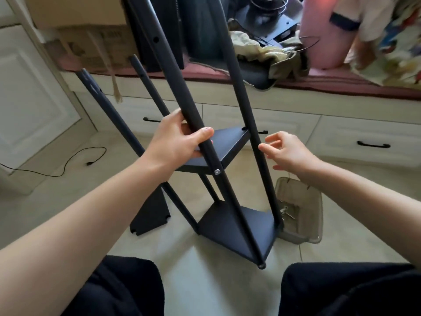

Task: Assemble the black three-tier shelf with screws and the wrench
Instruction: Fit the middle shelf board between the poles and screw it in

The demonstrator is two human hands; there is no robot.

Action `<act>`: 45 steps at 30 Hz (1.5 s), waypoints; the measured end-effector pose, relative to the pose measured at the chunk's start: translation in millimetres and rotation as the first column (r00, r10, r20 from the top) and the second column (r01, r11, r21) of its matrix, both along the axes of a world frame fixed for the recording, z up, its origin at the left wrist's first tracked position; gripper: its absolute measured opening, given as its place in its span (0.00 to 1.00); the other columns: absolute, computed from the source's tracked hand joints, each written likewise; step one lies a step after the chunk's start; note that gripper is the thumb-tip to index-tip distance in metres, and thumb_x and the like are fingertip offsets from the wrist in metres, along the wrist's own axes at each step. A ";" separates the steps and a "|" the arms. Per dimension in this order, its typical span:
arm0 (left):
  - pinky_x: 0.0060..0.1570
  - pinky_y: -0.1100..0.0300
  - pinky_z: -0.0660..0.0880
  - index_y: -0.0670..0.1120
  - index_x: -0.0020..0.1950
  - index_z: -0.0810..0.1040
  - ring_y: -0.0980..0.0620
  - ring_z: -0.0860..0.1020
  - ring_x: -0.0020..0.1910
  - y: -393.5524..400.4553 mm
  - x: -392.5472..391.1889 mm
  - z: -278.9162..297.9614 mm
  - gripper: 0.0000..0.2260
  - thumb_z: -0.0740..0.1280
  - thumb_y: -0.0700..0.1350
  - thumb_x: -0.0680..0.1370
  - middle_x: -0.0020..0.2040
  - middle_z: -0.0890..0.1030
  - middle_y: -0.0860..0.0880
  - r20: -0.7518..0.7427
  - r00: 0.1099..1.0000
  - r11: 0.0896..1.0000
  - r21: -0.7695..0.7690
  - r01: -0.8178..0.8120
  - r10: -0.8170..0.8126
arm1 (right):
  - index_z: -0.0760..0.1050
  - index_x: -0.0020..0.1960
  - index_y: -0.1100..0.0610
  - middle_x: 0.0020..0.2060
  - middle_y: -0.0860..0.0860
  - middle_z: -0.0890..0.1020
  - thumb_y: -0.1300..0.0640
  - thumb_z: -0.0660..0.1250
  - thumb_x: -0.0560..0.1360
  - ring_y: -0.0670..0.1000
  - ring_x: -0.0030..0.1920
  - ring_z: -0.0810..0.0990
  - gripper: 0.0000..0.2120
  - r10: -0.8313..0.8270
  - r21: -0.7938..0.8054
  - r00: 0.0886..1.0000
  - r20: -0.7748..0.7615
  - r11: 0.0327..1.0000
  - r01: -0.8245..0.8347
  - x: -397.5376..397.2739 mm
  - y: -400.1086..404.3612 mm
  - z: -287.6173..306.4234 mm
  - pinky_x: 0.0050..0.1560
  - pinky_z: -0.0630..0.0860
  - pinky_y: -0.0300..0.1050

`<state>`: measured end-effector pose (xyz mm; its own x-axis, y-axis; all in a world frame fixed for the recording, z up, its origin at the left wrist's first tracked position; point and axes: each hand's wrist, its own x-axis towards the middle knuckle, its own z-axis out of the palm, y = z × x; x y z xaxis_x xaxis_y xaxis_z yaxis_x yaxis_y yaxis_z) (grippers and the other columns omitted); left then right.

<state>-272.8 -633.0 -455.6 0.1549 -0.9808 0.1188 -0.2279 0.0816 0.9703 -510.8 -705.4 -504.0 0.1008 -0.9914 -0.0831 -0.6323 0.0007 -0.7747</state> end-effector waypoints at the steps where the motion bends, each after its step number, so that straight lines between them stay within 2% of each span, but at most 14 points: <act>1: 0.41 0.57 0.83 0.39 0.54 0.73 0.49 0.86 0.44 2.4 0.1 0.6 0.11 0.73 0.40 0.77 0.48 0.84 0.39 0.000 1.000 1.000 -0.001 0.009 -0.009 | 0.70 0.68 0.55 0.54 0.52 0.80 0.48 0.67 0.79 0.53 0.53 0.81 0.21 -0.011 0.005 1.000 -0.003 1.000 0.011 -3.7 -0.8 -0.5 0.55 0.80 0.57; 5: 0.43 0.53 0.84 0.36 0.54 0.73 0.46 0.86 0.46 9.7 3.5 5.4 0.12 0.72 0.38 0.77 0.49 0.83 0.36 -0.017 0.997 0.997 0.012 0.072 -0.072 | 0.59 0.76 0.48 0.52 0.48 0.79 0.48 0.64 0.81 0.52 0.50 0.81 0.26 0.012 -0.011 1.000 0.016 1.000 -0.011 -10.0 -7.5 2.7 0.54 0.81 0.55; 8: 0.44 0.54 0.84 0.36 0.56 0.73 0.47 0.86 0.47 14.3 0.7 7.7 0.13 0.72 0.39 0.77 0.52 0.82 0.35 0.029 0.990 0.990 0.037 0.136 -0.137 | 0.58 0.75 0.43 0.55 0.48 0.79 0.50 0.62 0.82 0.52 0.54 0.80 0.25 0.081 -0.004 0.995 0.061 0.997 -0.081 -2.8 -11.5 8.0 0.54 0.81 0.54; 10: 0.45 0.53 0.84 0.36 0.57 0.73 0.47 0.86 0.48 15.5 -1.6 7.6 0.14 0.72 0.39 0.77 0.52 0.83 0.37 0.070 0.984 0.985 0.057 0.162 -0.166 | 0.59 0.73 0.42 0.53 0.49 0.81 0.52 0.61 0.82 0.53 0.54 0.81 0.22 0.096 -0.007 0.994 0.054 0.995 -0.096 2.0 -13.1 9.3 0.52 0.81 0.57; 16: 0.45 0.55 0.84 0.38 0.56 0.73 0.49 0.86 0.48 11.6 9.7 8.0 0.10 0.70 0.38 0.78 0.49 0.86 0.47 0.166 0.966 0.978 0.101 0.183 -0.198 | 0.63 0.62 0.41 0.47 0.55 0.82 0.56 0.60 0.82 0.53 0.51 0.82 0.13 0.048 0.017 0.994 0.094 0.999 -0.050 3.0 -10.1 5.2 0.46 0.83 0.56; 21: 0.53 0.47 0.82 0.41 0.57 0.73 0.51 0.86 0.48 7.3 22.0 1.8 0.10 0.70 0.37 0.78 0.51 0.85 0.50 0.255 0.951 0.981 0.124 0.148 -0.175 | 0.63 0.66 0.47 0.50 0.57 0.81 0.51 0.63 0.81 0.54 0.52 0.82 0.15 0.091 0.068 0.995 0.050 0.993 -0.094 3.7 -1.7 4.2 0.48 0.83 0.57; 27: 0.60 0.46 0.79 0.42 0.59 0.72 0.51 0.83 0.56 6.2 40.9 -6.5 0.12 0.71 0.37 0.78 0.54 0.83 0.49 0.319 0.945 0.995 0.084 0.043 -0.068 | 0.62 0.69 0.48 0.49 0.55 0.83 0.50 0.62 0.82 0.51 0.47 0.85 0.17 0.207 0.069 0.978 -0.019 0.976 -0.205 16.7 11.5 9.9 0.48 0.83 0.57; 33: 0.56 0.54 0.81 0.44 0.58 0.73 0.56 0.83 0.53 12.3 54.1 -18.1 0.13 0.71 0.36 0.77 0.52 0.84 0.50 0.392 0.919 0.996 0.091 -0.008 -0.029 | 0.63 0.67 0.46 0.49 0.54 0.83 0.50 0.63 0.81 0.50 0.46 0.85 0.16 0.249 0.039 0.969 -0.003 0.968 -0.249 22.9 17.1 13.1 0.46 0.84 0.56; 35: 0.53 0.61 0.80 0.45 0.59 0.73 0.59 0.83 0.52 14.4 57.5 -22.2 0.14 0.72 0.36 0.77 0.52 0.83 0.50 0.431 0.902 0.996 0.082 -0.032 -0.006 | 0.66 0.63 0.46 0.48 0.52 0.83 0.49 0.63 0.81 0.49 0.45 0.85 0.13 0.281 0.015 0.959 -0.043 0.960 -0.280 23.1 18.0 13.9 0.46 0.84 0.55; 37: 0.47 0.69 0.77 0.47 0.60 0.73 0.64 0.82 0.49 17.5 61.0 -27.8 0.16 0.73 0.36 0.76 0.51 0.83 0.51 0.468 0.884 0.995 0.084 -0.061 0.015 | 0.71 0.55 0.51 0.47 0.50 0.84 0.49 0.65 0.80 0.46 0.43 0.85 0.07 0.299 -0.044 0.950 -0.089 0.952 -0.304 22.9 17.0 16.3 0.43 0.84 0.50; 38: 0.46 0.71 0.75 0.47 0.60 0.73 0.65 0.82 0.48 20.0 62.4 -31.4 0.17 0.73 0.36 0.76 0.51 0.83 0.51 0.477 0.879 0.993 0.090 -0.078 0.026 | 0.72 0.51 0.51 0.46 0.49 0.84 0.50 0.66 0.79 0.44 0.40 0.84 0.06 0.309 -0.074 0.945 -0.108 0.945 -0.318 22.8 16.5 17.6 0.39 0.83 0.43; 40: 0.48 0.67 0.76 0.47 0.60 0.74 0.61 0.82 0.49 26.8 64.8 -39.3 0.17 0.74 0.35 0.76 0.49 0.84 0.52 0.500 0.864 0.989 0.091 -0.114 0.054 | 0.72 0.46 0.49 0.43 0.47 0.83 0.52 0.69 0.77 0.39 0.37 0.83 0.06 0.344 -0.096 0.930 -0.130 0.929 -0.358 24.2 19.1 18.9 0.31 0.76 0.29; 43: 0.55 0.55 0.78 0.46 0.60 0.75 0.52 0.83 0.51 35.6 65.5 -47.2 0.16 0.74 0.35 0.75 0.48 0.83 0.50 0.513 0.852 0.983 0.079 -0.166 0.103 | 0.71 0.45 0.49 0.42 0.45 0.83 0.51 0.69 0.77 0.38 0.37 0.83 0.07 0.394 -0.067 0.900 -0.187 0.909 -0.412 28.1 25.1 15.2 0.29 0.72 0.27; 45: 0.53 0.56 0.78 0.45 0.59 0.75 0.51 0.82 0.50 39.1 63.7 -49.2 0.14 0.74 0.36 0.76 0.48 0.83 0.50 0.515 0.847 0.980 0.063 -0.190 0.131 | 0.72 0.46 0.50 0.43 0.45 0.83 0.50 0.69 0.77 0.39 0.38 0.83 0.07 0.401 -0.061 0.894 -0.199 0.906 -0.419 30.2 27.2 15.2 0.31 0.74 0.29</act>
<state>-209.1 -594.0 -504.7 0.2589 -0.9585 0.1192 -0.6897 -0.0971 0.7176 -480.6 -678.2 -488.7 0.4930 -0.8691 -0.0413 -0.6868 -0.3595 -0.6317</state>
